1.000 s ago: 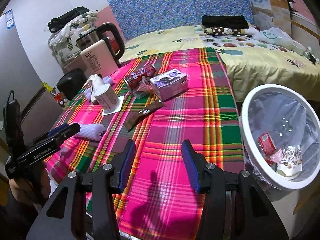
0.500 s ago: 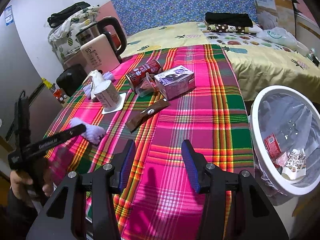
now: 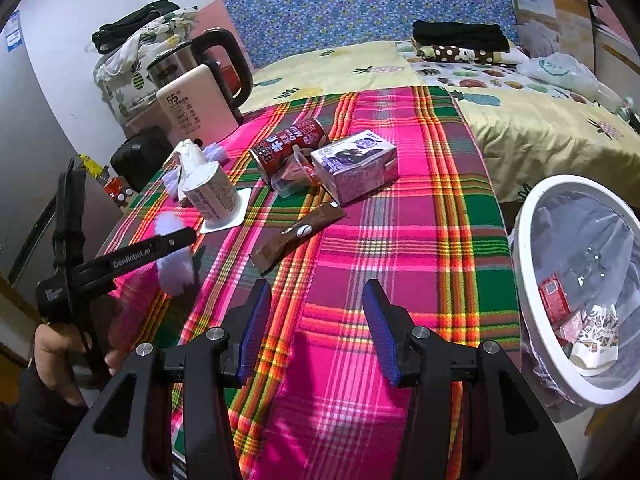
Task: Collect trash
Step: 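Grasp the white foam net sleeve with left tool while right grasps the white lidded cup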
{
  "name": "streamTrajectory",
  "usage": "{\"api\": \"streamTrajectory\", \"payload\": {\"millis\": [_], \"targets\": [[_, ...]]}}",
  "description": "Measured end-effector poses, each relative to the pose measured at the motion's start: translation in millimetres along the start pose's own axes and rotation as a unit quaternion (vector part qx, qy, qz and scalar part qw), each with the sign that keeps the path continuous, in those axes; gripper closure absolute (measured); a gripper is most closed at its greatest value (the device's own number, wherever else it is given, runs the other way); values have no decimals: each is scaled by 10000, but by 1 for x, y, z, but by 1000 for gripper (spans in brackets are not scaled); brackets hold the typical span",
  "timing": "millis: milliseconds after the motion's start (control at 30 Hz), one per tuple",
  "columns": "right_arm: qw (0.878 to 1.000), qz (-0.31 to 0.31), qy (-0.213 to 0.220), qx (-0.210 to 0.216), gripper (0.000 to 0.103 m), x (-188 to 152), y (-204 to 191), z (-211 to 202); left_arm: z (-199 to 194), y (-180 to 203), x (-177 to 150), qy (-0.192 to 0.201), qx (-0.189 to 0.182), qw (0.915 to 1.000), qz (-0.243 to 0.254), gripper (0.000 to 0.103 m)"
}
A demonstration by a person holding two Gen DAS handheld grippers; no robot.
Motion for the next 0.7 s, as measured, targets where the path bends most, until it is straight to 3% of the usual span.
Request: {"api": "streamTrajectory", "payload": {"millis": [167, 333, 700], "targets": [[9999, -127, 22, 60, 54, 7, -8, 6, -10, -2, 1, 144, -45, 9993, 338, 76], [9990, -391, 72, 208, 54, 18, -28, 15, -23, -12, 5, 319, -12, 9978, 573, 77], [9928, -1133, 162, 346, 54, 44, -79, 51, -35, -46, 19, 451, 121, 9974, 552, 77]]}}
Point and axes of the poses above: each gripper's, at about its wrist camera, not at the fingertips, and z roughly the way its jaws point, y to its right, x to its top, the point moved 6 cm from there along z, roughly the way its jaws point, and after that the axes turned 3 degrees about -z, right-handed, at the moved point
